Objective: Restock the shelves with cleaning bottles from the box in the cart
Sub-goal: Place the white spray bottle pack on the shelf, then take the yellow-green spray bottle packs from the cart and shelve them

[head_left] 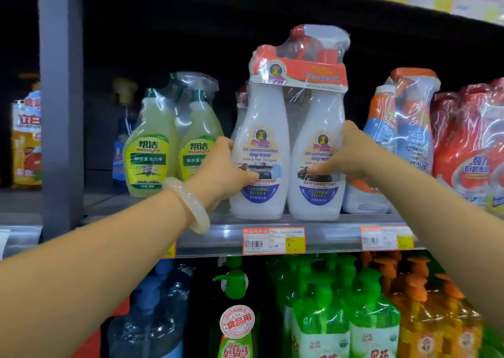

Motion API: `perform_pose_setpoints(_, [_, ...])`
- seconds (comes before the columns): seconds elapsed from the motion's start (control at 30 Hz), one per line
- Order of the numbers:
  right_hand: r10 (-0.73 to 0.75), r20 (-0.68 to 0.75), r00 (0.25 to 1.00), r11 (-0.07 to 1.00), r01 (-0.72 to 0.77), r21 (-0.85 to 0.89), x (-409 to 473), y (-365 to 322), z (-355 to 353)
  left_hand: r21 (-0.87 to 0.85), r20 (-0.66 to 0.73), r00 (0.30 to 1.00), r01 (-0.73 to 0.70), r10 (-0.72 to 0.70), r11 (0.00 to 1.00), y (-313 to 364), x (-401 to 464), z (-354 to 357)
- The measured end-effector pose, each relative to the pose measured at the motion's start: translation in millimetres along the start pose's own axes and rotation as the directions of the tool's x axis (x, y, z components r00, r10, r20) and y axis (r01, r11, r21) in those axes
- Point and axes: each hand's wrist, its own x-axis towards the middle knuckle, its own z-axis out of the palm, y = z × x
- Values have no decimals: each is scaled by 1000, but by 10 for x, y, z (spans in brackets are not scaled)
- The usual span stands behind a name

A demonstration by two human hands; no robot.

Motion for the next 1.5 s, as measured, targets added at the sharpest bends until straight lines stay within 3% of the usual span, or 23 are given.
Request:
perform_pose_setpoints(0.17, [50, -8, 999, 993, -50, -107, -26, -25, -59, 36, 5, 1000, -18, 17, 999, 35, -13, 84])
perform_pose_setpoints(0.5, [10, -74, 997, 983, -23, -183, -180, -24, 77, 102, 27, 1000, -17, 14, 995, 18, -27, 131])
perform_pose_setpoints(0.6, [-98, -142, 985, 945, 48, -323, -256, 14, 171, 122, 53, 998, -28, 21, 992, -3, -106, 114])
perform_pose_setpoints(0.7, [-317, -208, 925, 874, 200, -442, -324, 70, 287, 278, 120, 991, -83, 52, 957, -47, -230, 18])
perform_pose_setpoints(0.8, [-456, -154, 877, 820, 347, -455, -483, -57, 441, 546, 137, 981, -189, 136, 816, -111, -390, -202])
perform_pose_setpoints(0.9, [-567, -33, 823, 755, 503, -420, -757, -372, 651, 734, 145, 978, -207, 150, 647, -194, -563, -506])
perform_pose_setpoints(1.07, [-614, 298, 731, 614, 679, -402, -1359, -1091, 1151, 905, 164, 969, -222, 183, 363, -353, -1033, -1239])
perform_pose_setpoints(1.17, [-574, 456, 680, 582, 730, -358, -1803, -1629, 1534, 957, 123, 990, -137, 69, 254, -529, -1469, -1907])
perform_pose_setpoints(1.3, [-547, 635, 546, 541, 809, -230, -2555, -2422, 2230, 985, 4, 991, 19, -132, 174, -965, -2268, -2968])
perform_pose_setpoints(1.5, [-624, 721, 301, 447, 894, 14, -4004, -3616, 3368, 944, -271, 880, 321, -390, 68, -1690, -3748, -4390])
